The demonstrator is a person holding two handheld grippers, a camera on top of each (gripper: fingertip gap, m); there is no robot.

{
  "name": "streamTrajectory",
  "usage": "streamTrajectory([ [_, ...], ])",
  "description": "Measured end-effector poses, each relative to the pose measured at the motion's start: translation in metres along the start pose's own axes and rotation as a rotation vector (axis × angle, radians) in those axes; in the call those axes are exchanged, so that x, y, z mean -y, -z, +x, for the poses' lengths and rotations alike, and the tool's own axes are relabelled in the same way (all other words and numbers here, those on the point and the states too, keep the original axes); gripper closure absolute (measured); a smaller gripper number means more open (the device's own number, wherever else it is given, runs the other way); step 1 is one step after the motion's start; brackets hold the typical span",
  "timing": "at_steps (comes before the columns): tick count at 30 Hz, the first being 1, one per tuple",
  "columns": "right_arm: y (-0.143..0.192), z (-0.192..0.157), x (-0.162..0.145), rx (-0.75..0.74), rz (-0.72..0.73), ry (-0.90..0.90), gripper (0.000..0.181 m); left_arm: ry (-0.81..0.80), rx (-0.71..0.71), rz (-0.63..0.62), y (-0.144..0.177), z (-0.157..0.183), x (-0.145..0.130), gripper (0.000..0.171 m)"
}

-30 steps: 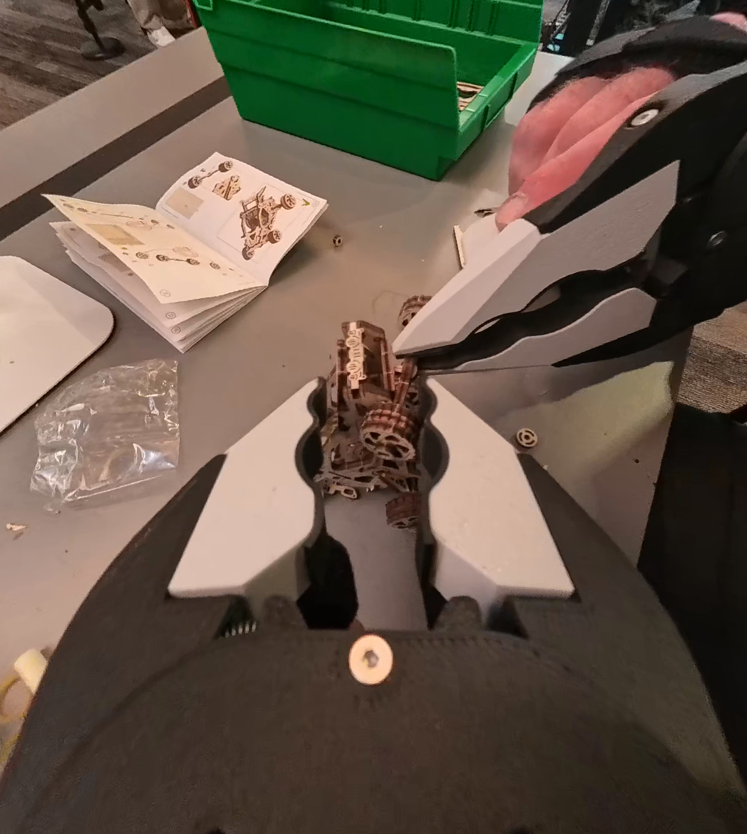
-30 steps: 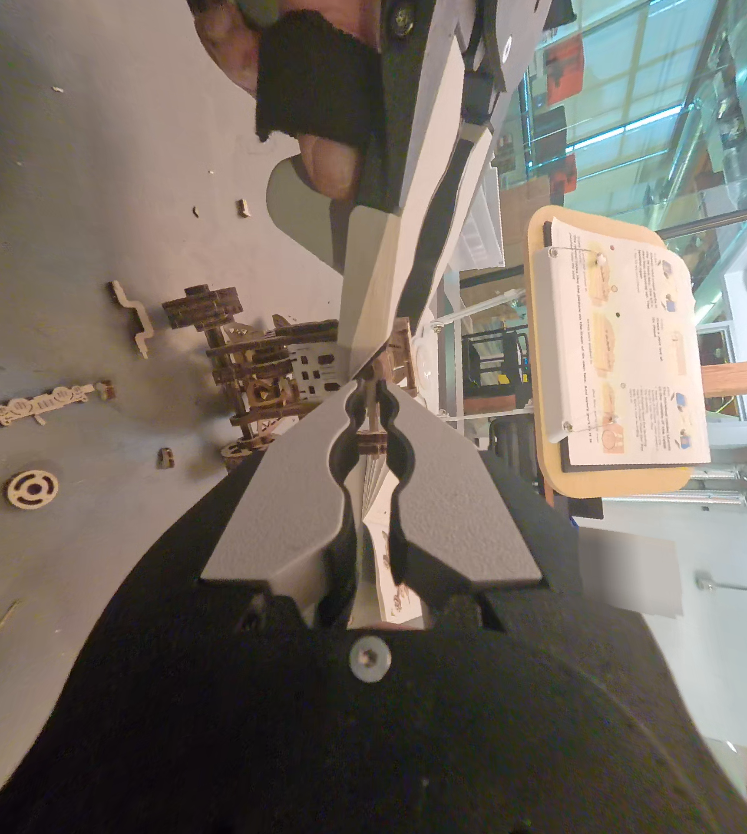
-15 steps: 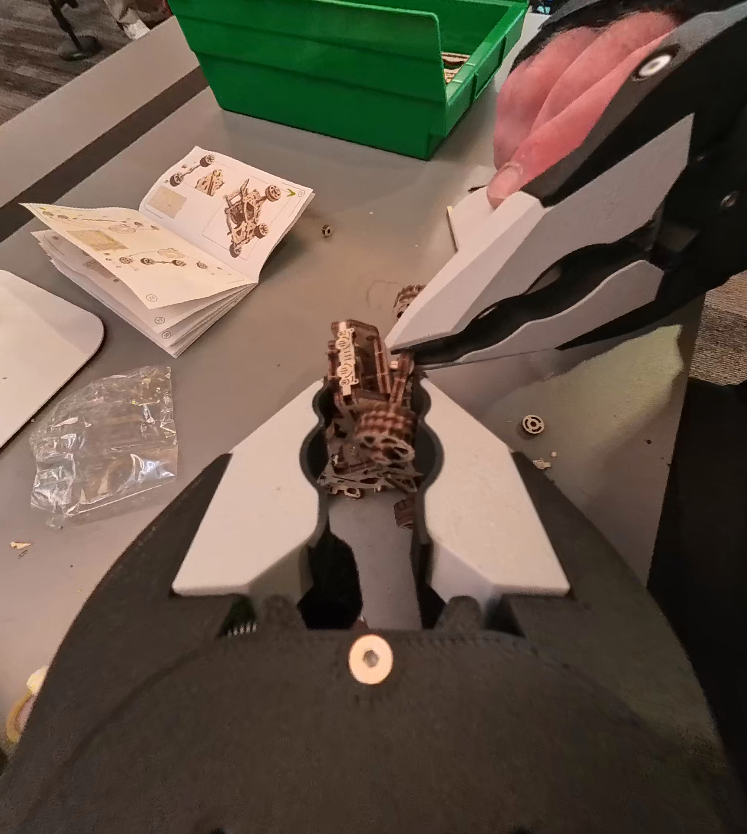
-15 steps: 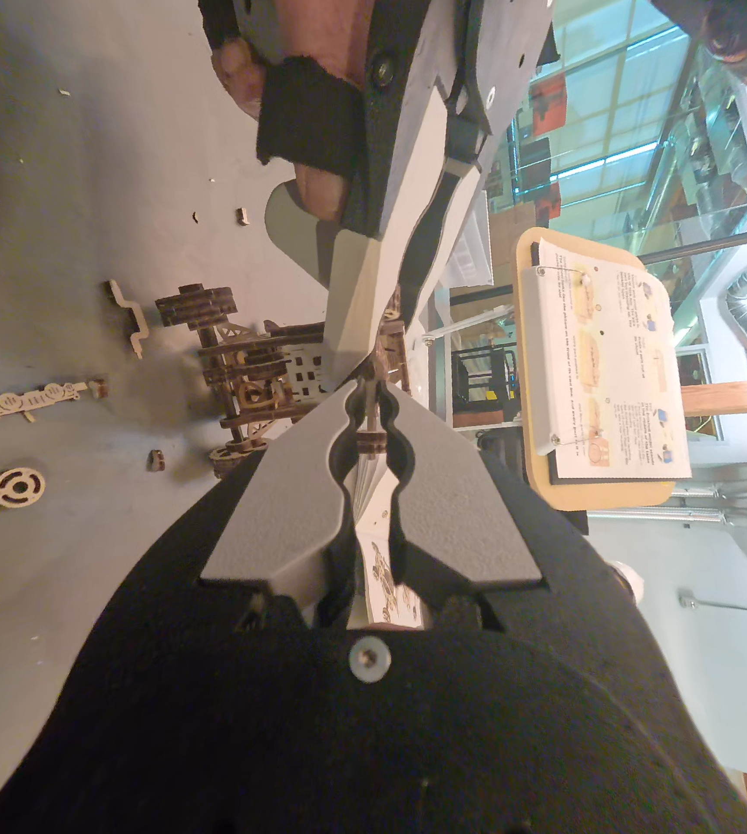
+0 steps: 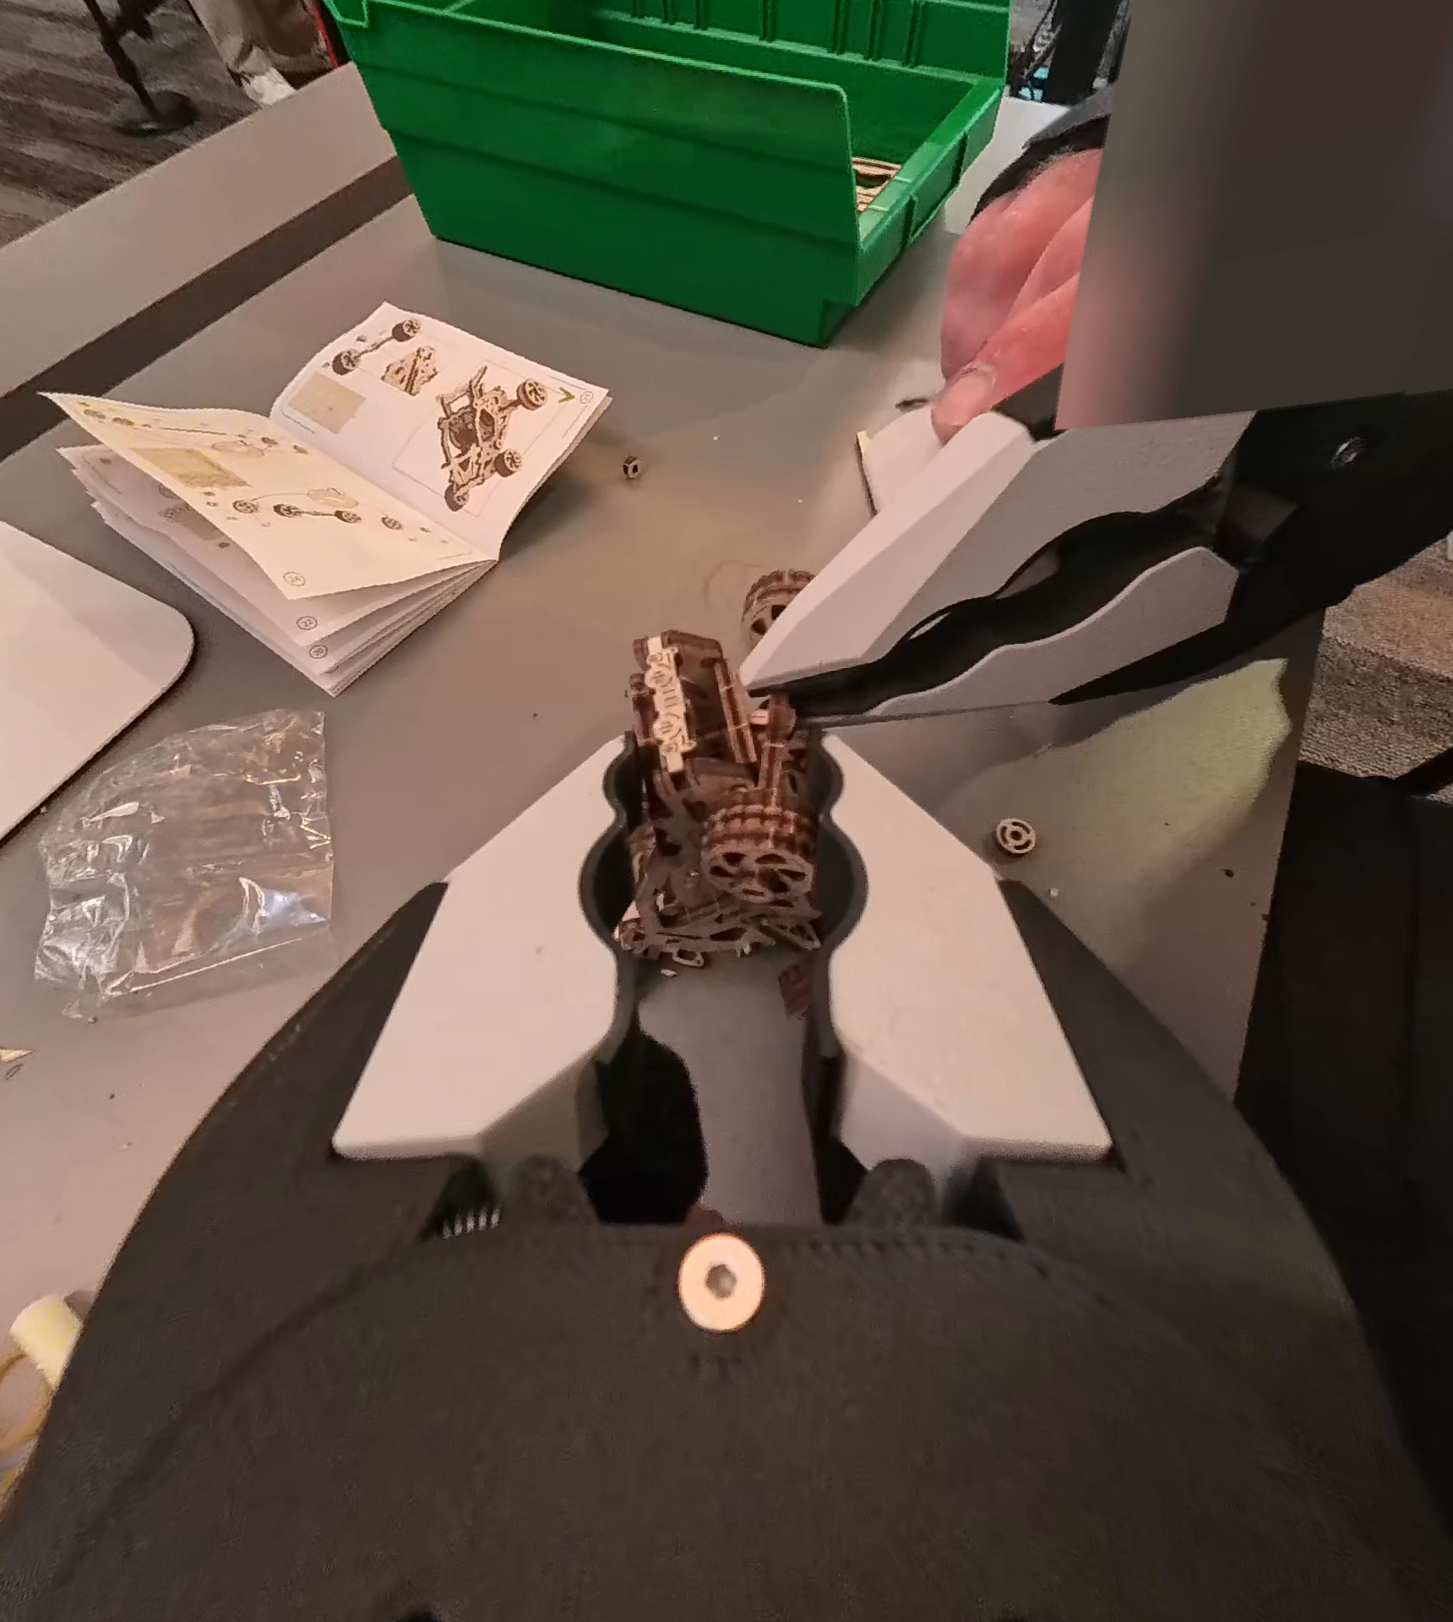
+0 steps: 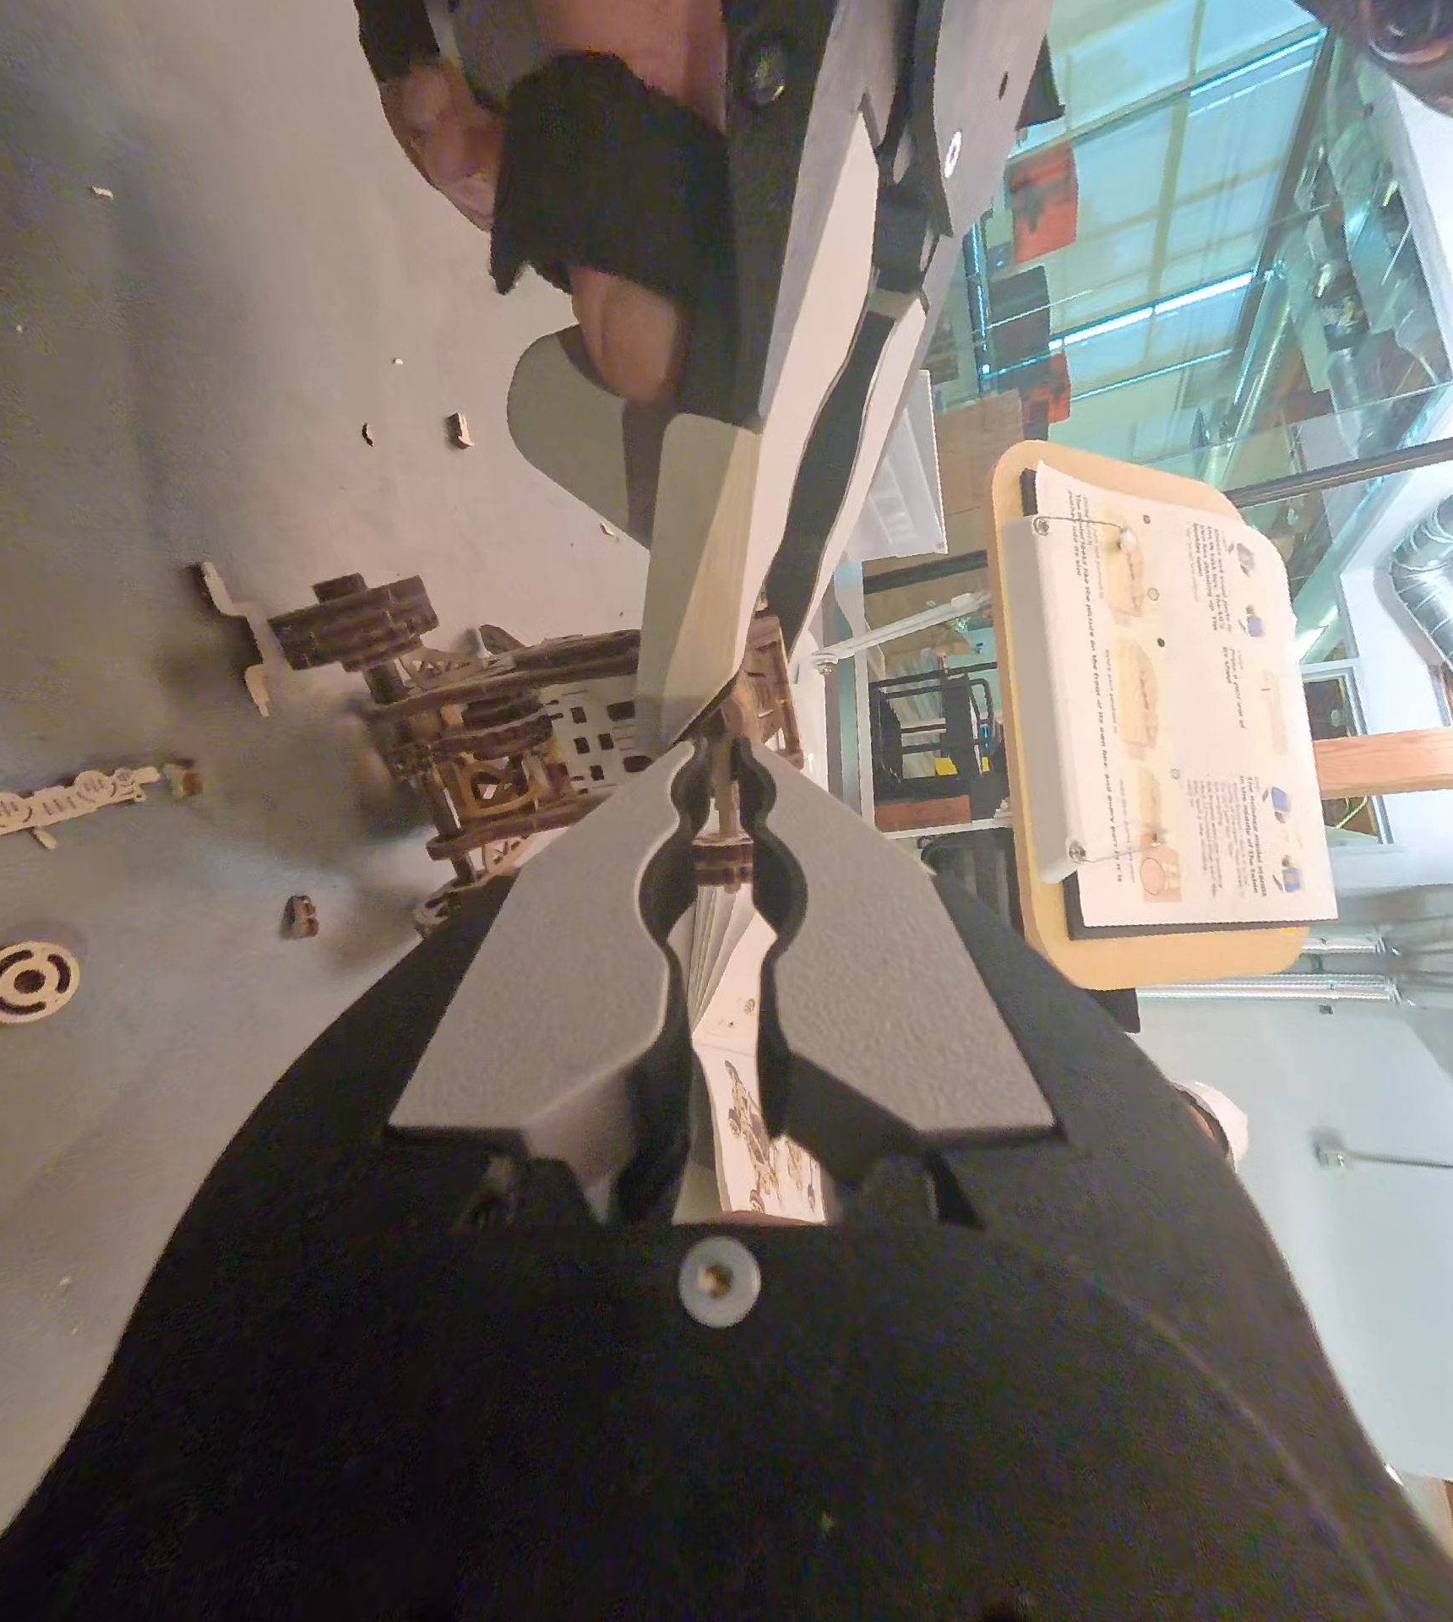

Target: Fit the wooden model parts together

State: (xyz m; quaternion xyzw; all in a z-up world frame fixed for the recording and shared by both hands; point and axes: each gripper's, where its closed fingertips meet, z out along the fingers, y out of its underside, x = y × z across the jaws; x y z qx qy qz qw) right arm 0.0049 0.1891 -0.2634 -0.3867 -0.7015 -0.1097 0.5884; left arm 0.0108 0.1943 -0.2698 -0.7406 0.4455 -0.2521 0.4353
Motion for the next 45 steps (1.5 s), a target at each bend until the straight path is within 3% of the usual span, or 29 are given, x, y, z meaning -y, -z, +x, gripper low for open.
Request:
streamTrajectory([
  [10,0.000,0.000,0.001,0.016,0.005,-0.040,0.178,-0.012,0.011,-0.003,0.001,-0.002,-0.001,0.141],
  [18,0.000,0.002,0.003,0.011,0.026,-0.069,0.179,0.017,-0.058,0.044,0.002,0.007,0.002,0.126],
  [20,-0.001,0.003,0.003,0.010,0.030,-0.072,0.178,0.027,-0.053,0.054,0.002,0.004,0.002,0.131],
  [29,0.000,0.002,0.003,0.029,0.057,-0.098,0.178,0.133,-0.127,0.213,0.012,0.004,0.017,0.136],
  [45,-0.001,0.007,-0.002,0.031,0.067,-0.147,0.178,0.071,-0.027,0.190,0.001,-0.002,0.012,0.139],
])
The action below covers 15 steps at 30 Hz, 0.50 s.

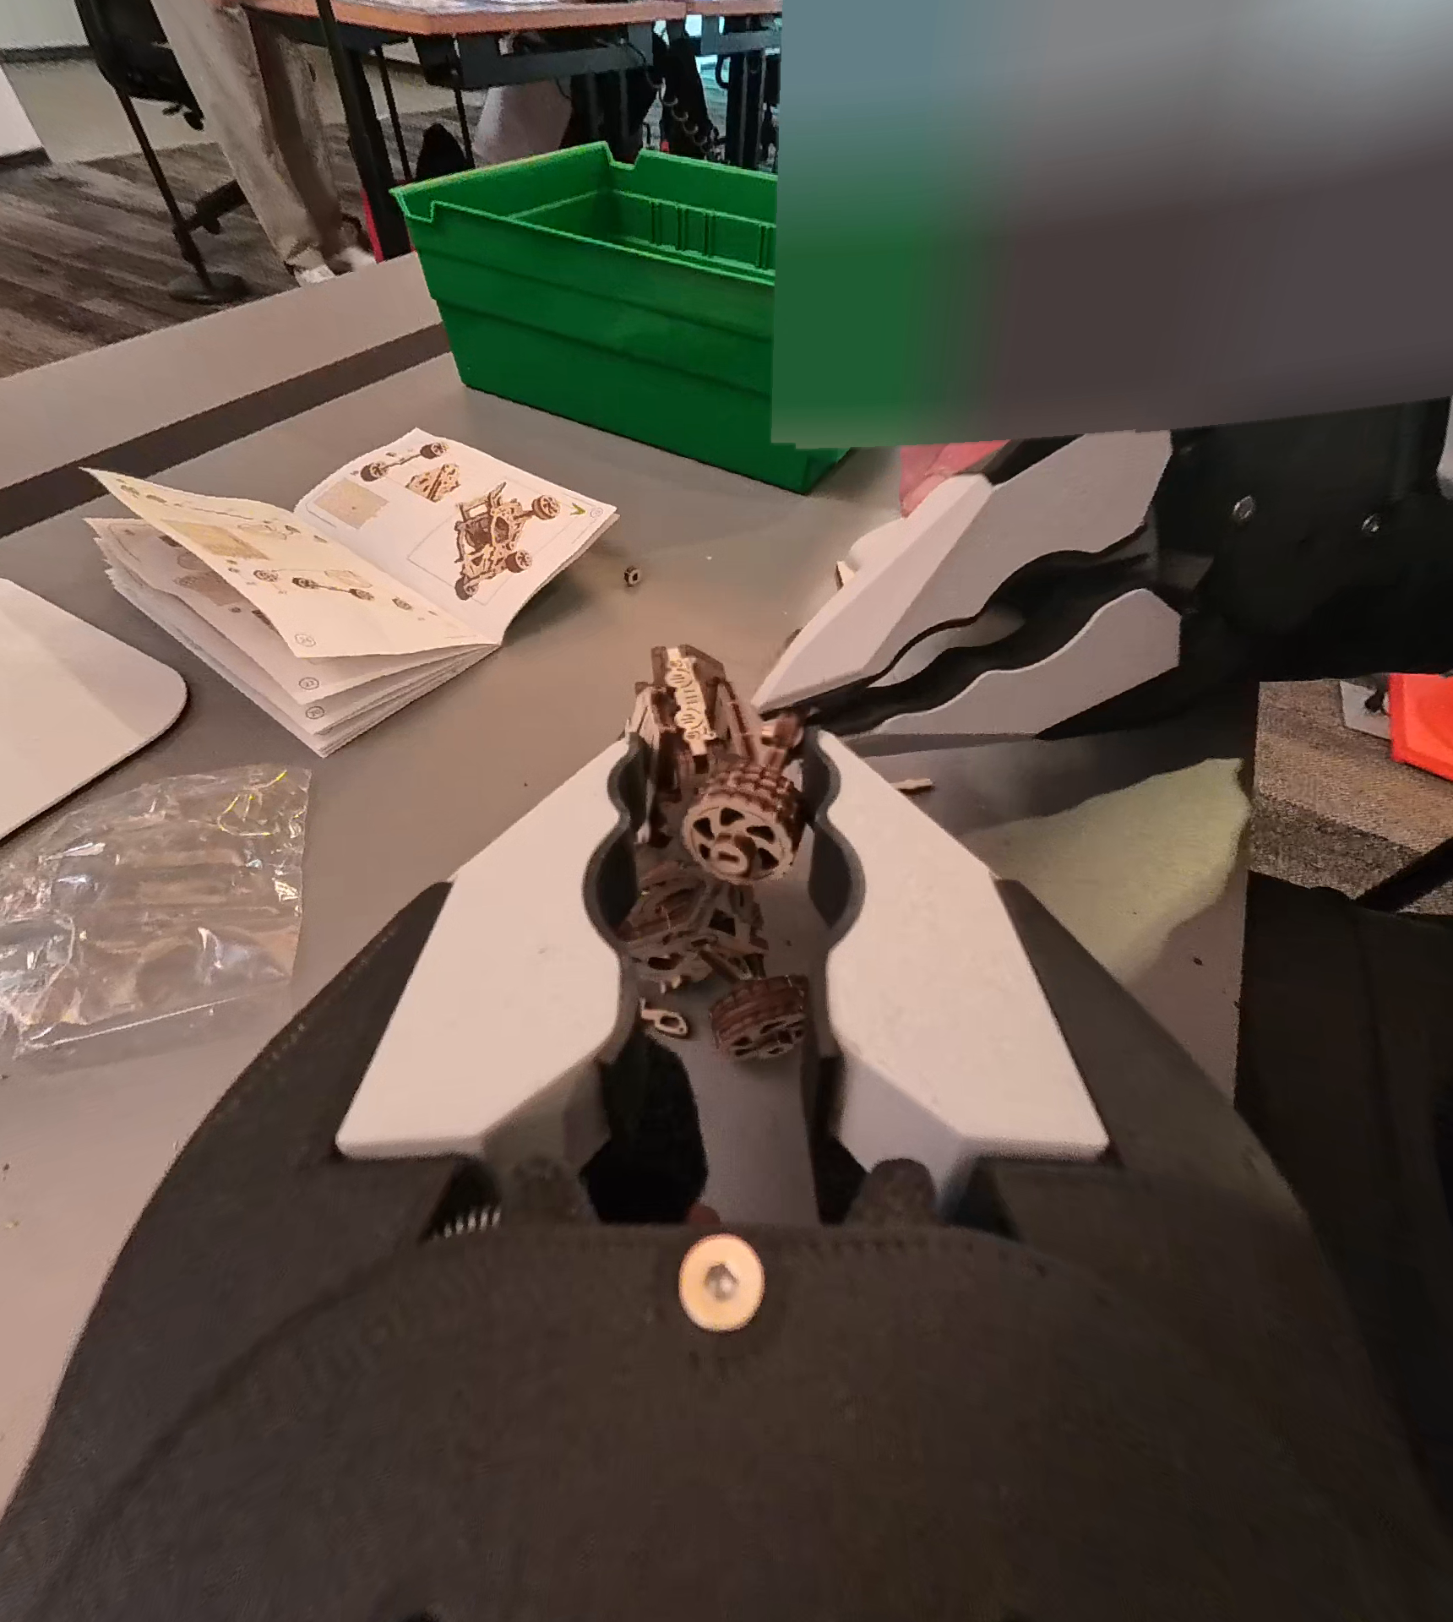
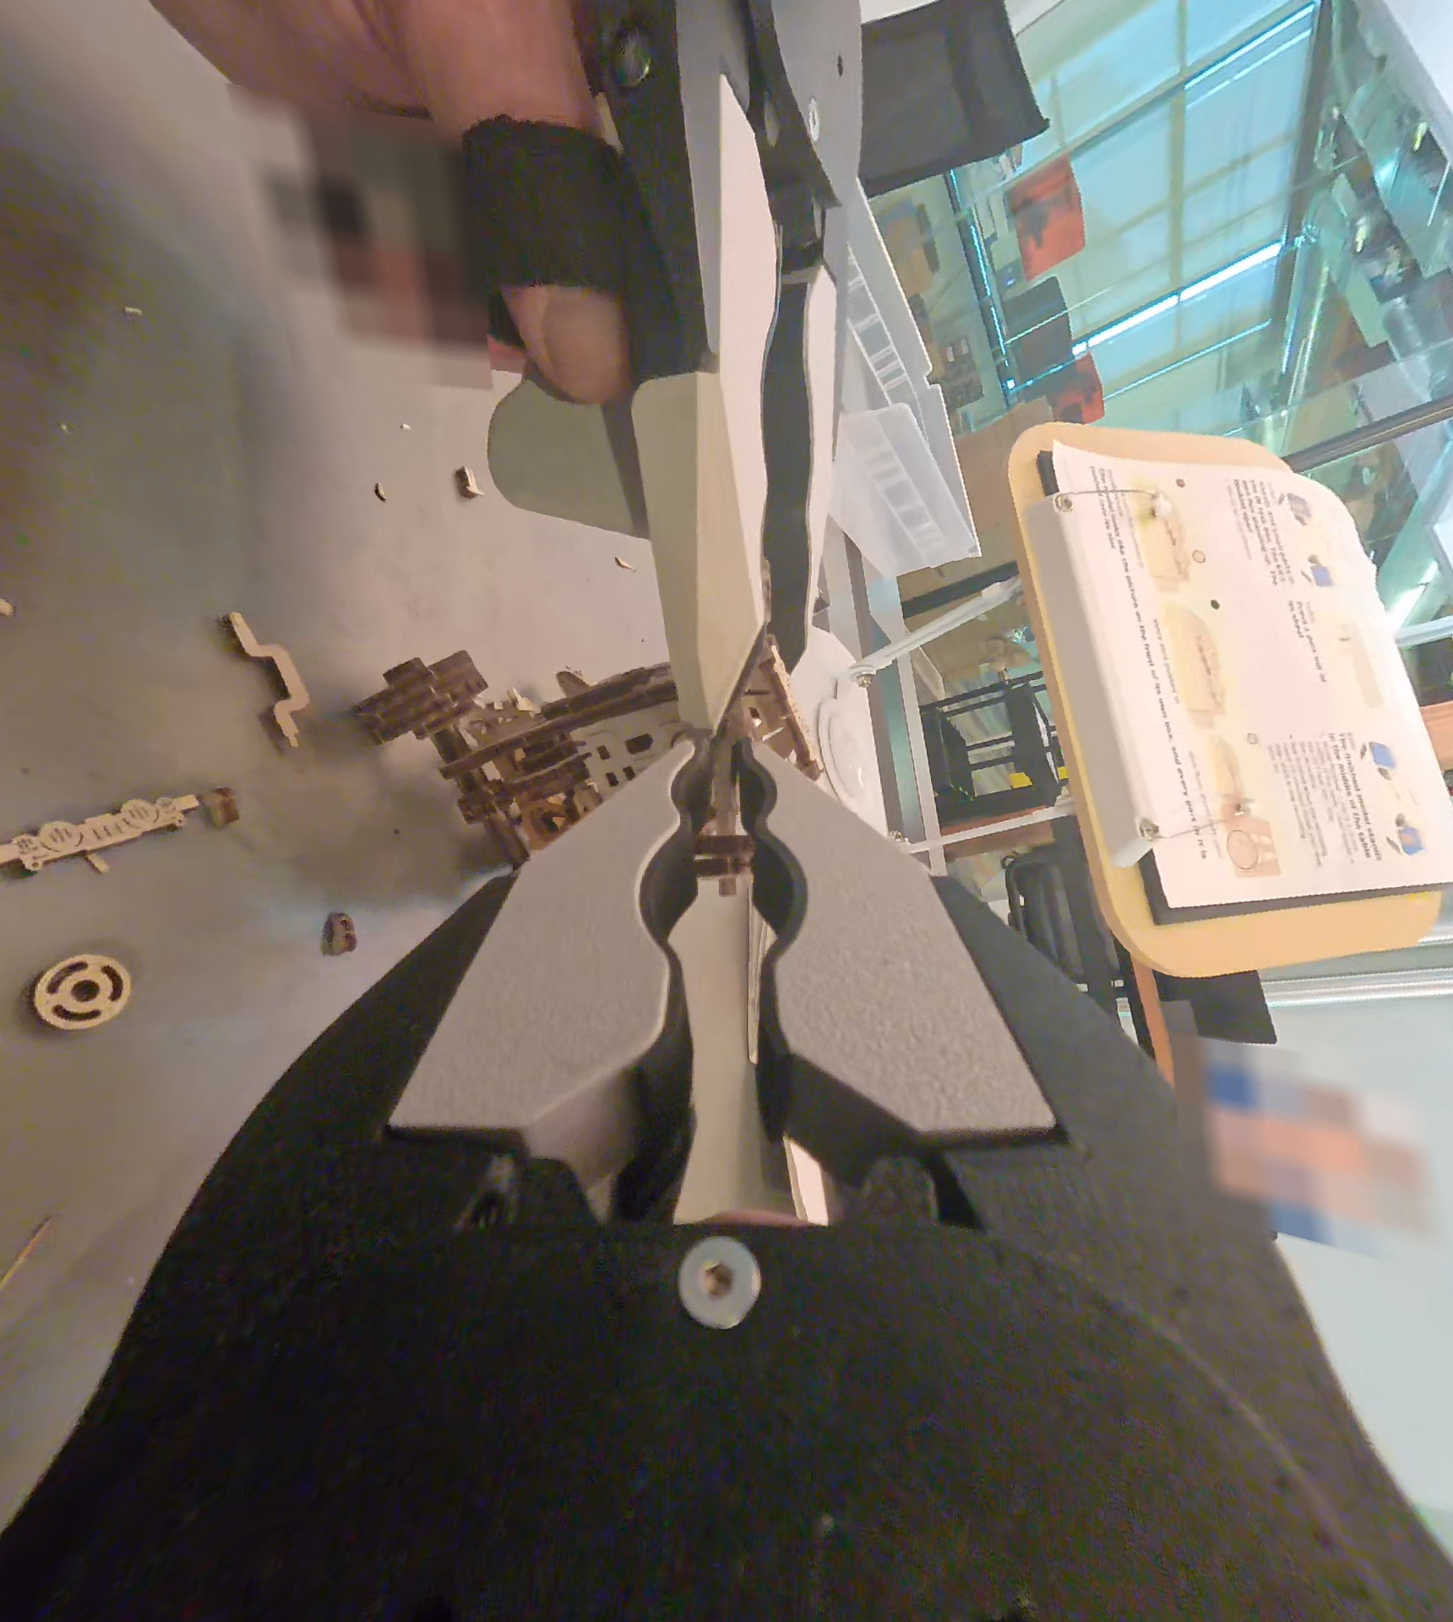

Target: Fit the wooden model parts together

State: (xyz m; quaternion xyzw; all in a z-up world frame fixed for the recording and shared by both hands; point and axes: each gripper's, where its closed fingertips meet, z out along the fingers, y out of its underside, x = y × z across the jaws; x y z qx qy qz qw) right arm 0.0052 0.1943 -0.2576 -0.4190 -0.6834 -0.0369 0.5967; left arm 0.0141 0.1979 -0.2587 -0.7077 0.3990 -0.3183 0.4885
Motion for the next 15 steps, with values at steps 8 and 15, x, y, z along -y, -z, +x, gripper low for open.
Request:
streamTrajectory([
  [8,0.0006,0.0045,-0.0056,-0.008,-0.023,0.007,0.176,-0.003,0.020,0.006,-0.0025,-0.0020,0.0010,0.140],
  [15,0.0002,0.0044,-0.0083,0.004,-0.019,0.024,0.179,0.021,0.010,-0.015,-0.0056,-0.0020,0.0000,0.136],
])
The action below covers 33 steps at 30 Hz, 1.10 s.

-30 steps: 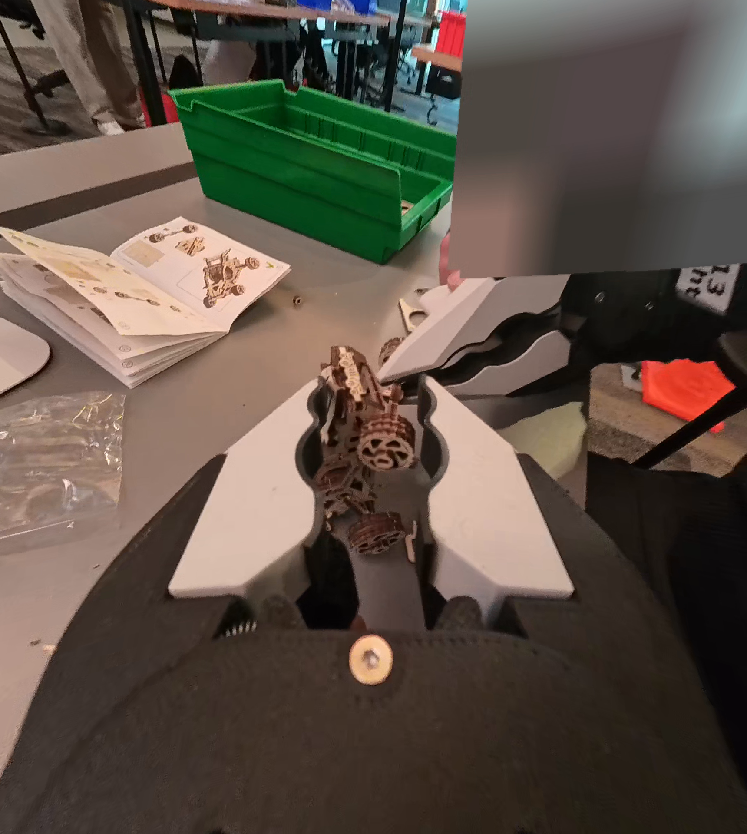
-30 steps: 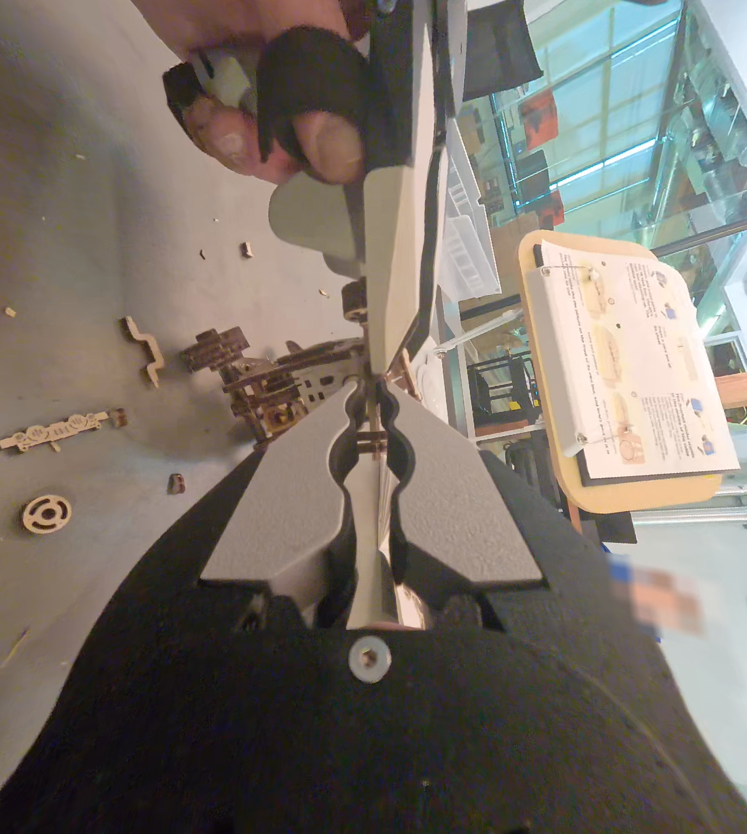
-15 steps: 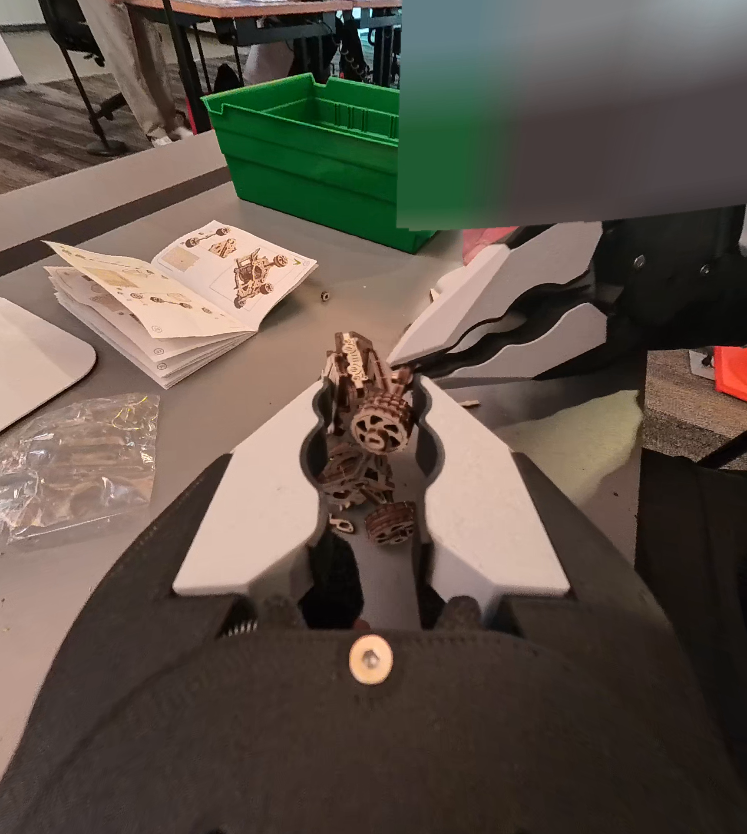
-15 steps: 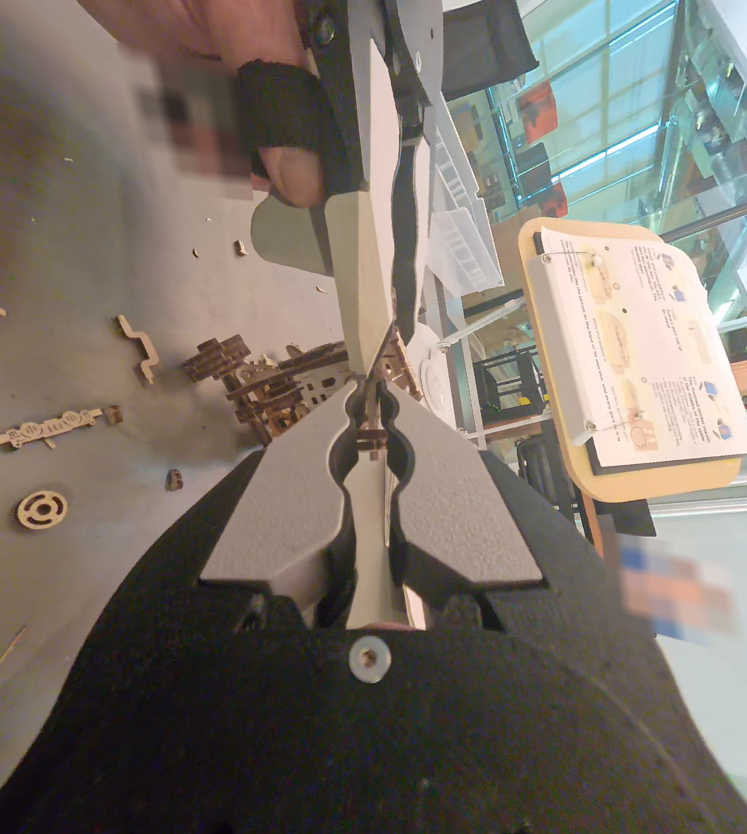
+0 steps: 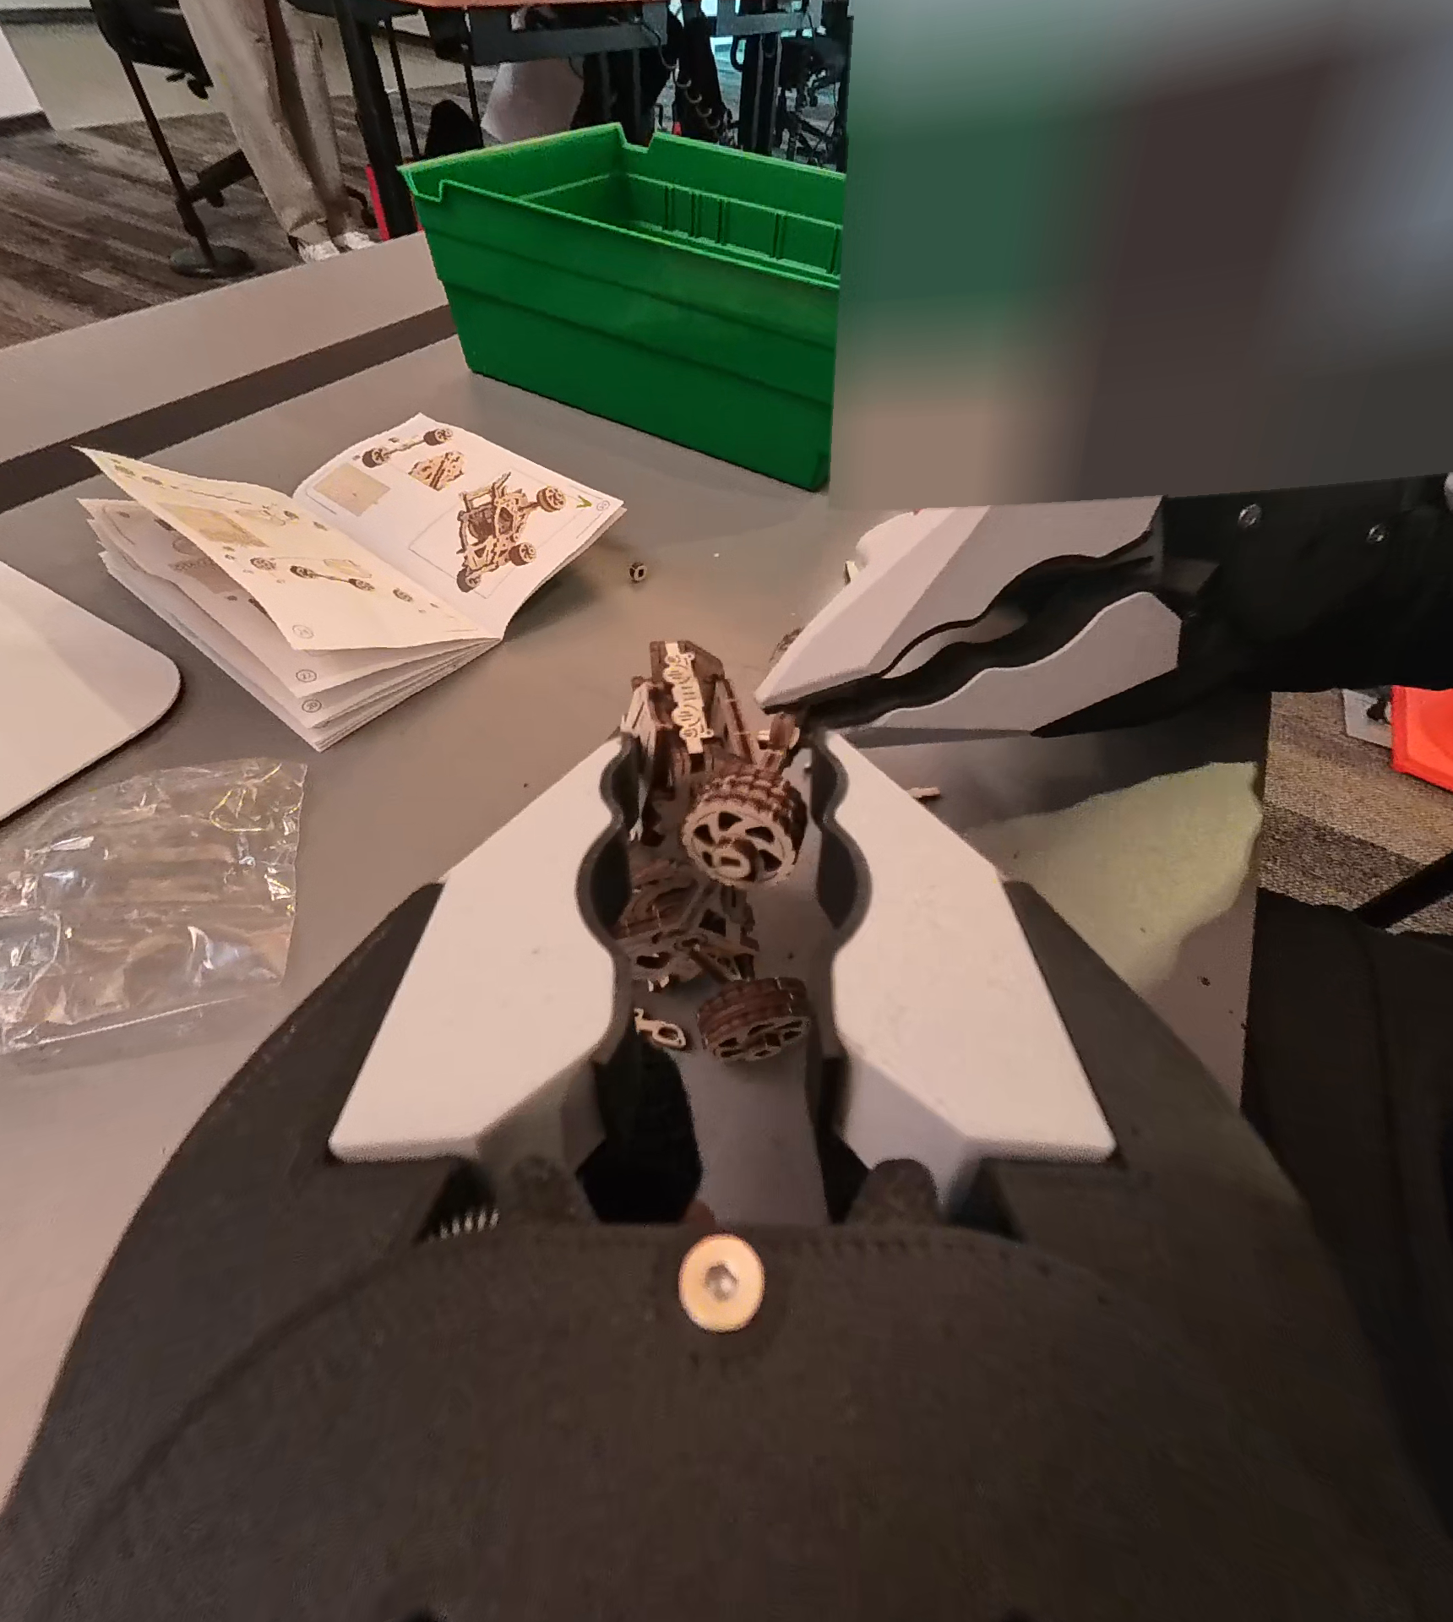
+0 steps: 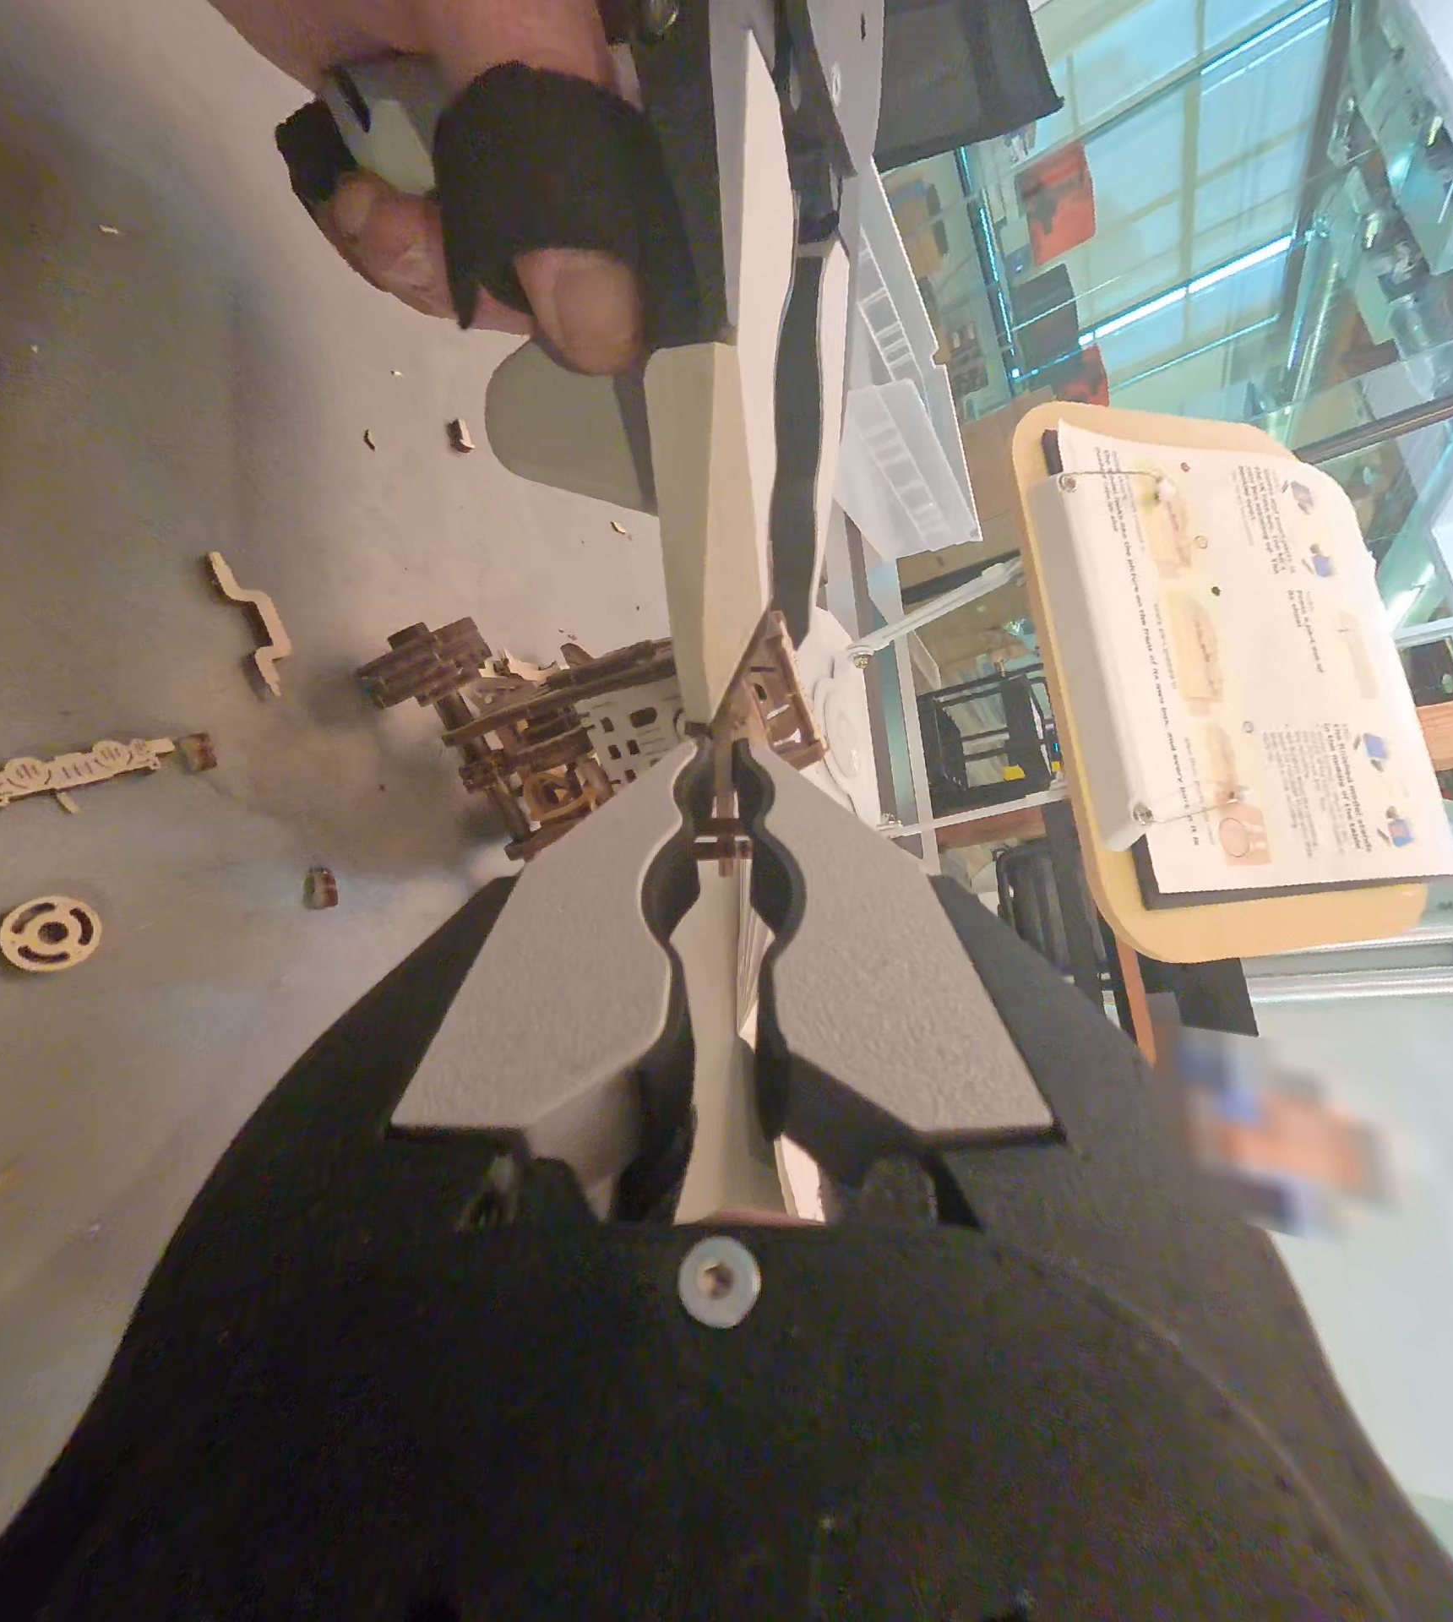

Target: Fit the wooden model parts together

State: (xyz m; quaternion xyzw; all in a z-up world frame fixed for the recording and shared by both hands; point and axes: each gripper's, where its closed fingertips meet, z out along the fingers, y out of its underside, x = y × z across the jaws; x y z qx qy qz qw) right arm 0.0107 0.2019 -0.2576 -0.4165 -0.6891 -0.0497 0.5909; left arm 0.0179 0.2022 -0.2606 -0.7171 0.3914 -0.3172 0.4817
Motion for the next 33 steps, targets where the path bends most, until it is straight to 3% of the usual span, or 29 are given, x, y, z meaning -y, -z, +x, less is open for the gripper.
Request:
streamTrajectory([
  [21,-0.001,-0.001,-0.005,0.057,0.129,0.252,0.180,0.003,0.024,-0.002,-0.006,0.000,0.000,0.134],
  [33,0.000,-0.007,-0.006,0.064,0.142,0.238,0.180,-0.005,0.022,-0.004,-0.009,-0.004,0.001,0.134],
])
